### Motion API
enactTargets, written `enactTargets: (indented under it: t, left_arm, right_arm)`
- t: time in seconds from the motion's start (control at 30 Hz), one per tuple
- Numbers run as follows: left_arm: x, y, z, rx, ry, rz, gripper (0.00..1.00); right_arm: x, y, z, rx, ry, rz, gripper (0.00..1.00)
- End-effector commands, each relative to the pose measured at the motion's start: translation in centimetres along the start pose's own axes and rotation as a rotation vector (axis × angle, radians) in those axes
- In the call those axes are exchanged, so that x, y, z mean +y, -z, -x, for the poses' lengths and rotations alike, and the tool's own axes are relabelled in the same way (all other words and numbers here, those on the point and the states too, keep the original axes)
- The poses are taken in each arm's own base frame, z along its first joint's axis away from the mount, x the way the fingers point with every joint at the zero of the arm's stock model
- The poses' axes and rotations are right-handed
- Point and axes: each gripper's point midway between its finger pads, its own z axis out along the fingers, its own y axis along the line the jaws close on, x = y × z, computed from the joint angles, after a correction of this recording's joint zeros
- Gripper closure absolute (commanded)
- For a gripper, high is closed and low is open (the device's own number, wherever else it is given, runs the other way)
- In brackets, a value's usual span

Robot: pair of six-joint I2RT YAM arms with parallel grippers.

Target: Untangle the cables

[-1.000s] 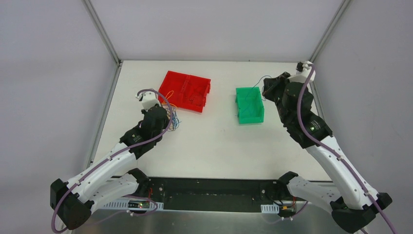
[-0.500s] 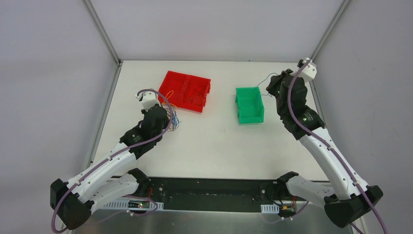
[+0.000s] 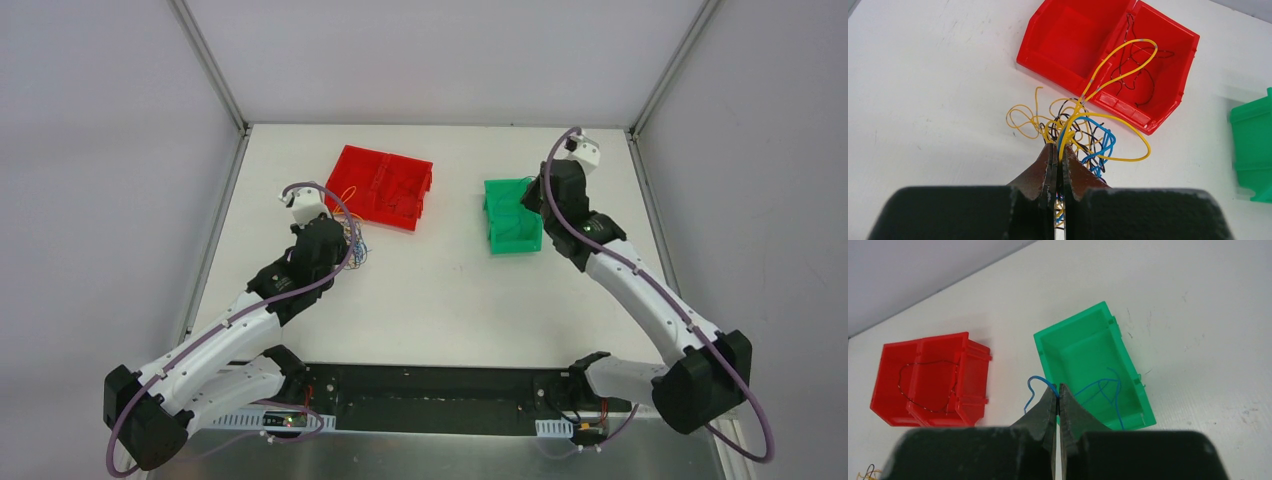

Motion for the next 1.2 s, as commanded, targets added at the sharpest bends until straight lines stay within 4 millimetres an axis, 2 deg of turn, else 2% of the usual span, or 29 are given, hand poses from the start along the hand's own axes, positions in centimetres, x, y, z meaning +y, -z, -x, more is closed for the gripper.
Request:
enactTargets:
  t: [0.0,0.2,0.4,0.43,0.6,0.8,1.0,1.17]
  left_arm:
    - [-0.1,0.1,1.1,-0.035,0.019,0.005,1.0]
    - [-0.1,0.2,1.1,-0.036,0.023,-0.002,1.0]
    - [-0.1,0.3,1.2,-0.037,0.023,-0.008,1.0]
    - [-0.1,0.3,1.2,-0.037,0.023,-0.008,1.0]
    - [-0.3,0.3,1.2,-0.035,0.023,-0.015,1.0]
    - [-0.2,0.3,1.2,-0.036,0.022,-0.011,1.0]
    - [-0.2,0.2,1.0,-0.031,0.016,-0.007,1.0]
    - [-0.1,0.2,1.1,-0.034,0.013,-0.002,1.0]
  right_arm:
    - [1.3,-1.5,0.0,0.039,-0.017,0.011,1.0]
    - [-0.9,-5.4,-3.5,0.159,0.013,-0.124,1.0]
    - [-6.2,-7.3,-4.5,0.157,0.034,-0.356,1.0]
    - [-6.4,-7.6,-5.0,0.179,0.033,-0.358,1.0]
    - [-5.5,-8.9,-8.1,0.289,0.014,-0.313,1.0]
    - [-1.4,-9.9,-11.4,0.441,-0.035,-0.11,1.0]
    - [-3.1,-12.1,-12.5,0.425,0.004,-0.205,1.0]
    - [-4.4,-14.1,-14.9,0.468,0.018,-0.265,1.0]
